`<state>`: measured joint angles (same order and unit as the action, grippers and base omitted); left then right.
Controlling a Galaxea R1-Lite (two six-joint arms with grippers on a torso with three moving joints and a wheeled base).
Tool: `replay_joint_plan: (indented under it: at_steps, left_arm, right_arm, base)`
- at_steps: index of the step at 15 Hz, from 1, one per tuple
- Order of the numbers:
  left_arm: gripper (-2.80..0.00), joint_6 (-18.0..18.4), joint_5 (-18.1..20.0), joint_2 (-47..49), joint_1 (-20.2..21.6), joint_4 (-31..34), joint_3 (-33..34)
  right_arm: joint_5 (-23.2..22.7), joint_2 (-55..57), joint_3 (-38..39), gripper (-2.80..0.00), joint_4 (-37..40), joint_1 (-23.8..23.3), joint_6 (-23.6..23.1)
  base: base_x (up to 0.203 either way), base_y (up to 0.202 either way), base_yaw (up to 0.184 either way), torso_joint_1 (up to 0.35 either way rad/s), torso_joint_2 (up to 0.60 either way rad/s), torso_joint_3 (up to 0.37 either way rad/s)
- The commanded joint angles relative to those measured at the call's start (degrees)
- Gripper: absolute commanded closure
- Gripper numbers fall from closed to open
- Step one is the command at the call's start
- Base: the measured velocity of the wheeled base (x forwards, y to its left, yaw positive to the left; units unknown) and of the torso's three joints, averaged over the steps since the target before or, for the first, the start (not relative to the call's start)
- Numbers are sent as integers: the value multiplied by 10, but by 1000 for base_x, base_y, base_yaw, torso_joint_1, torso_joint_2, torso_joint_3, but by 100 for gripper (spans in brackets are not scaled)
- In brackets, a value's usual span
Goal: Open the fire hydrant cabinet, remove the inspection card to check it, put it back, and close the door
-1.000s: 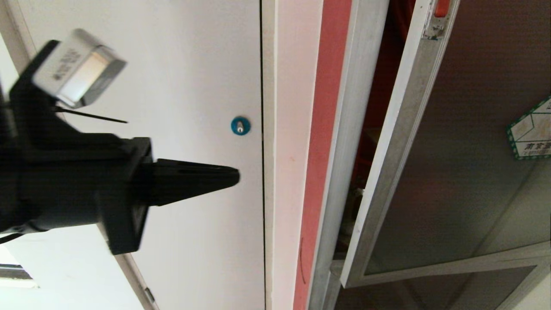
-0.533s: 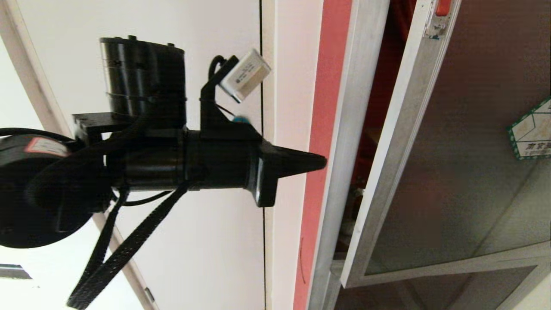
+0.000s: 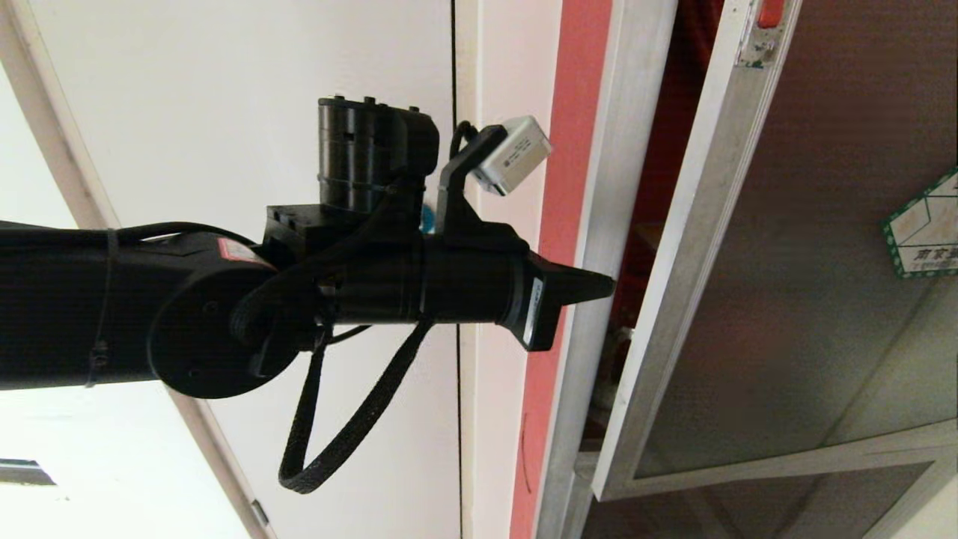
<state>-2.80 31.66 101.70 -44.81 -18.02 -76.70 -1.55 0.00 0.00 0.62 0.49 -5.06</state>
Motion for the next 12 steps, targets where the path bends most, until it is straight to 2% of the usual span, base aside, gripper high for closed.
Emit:
replay_joint_plan:
  at_steps: [1, 5, 8, 12]
  left_arm:
    - [0, 0, 2, 18, -1, -1, -10]
    - [0, 0, -31, 50, -14, -2, -44]
    - [0, 1, -39, 73, -23, -2, -75]
    - [0, 5, -58, 78, -41, -2, -82]
  right_arm:
    - [0, 1, 0, 0, -1, 0, 0]
    - [0, 1, 0, 0, 0, 0, 0]
    - [0, 1, 0, 0, 0, 0, 0]
    - [0, 1, 0, 0, 0, 0, 0]
  base:
    - [0, 0, 0, 0, 0, 0]
    - [0, 0, 0, 0, 0, 0]
    - [0, 0, 0, 0, 0, 0]
    - [0, 0, 0, 0, 0, 0]
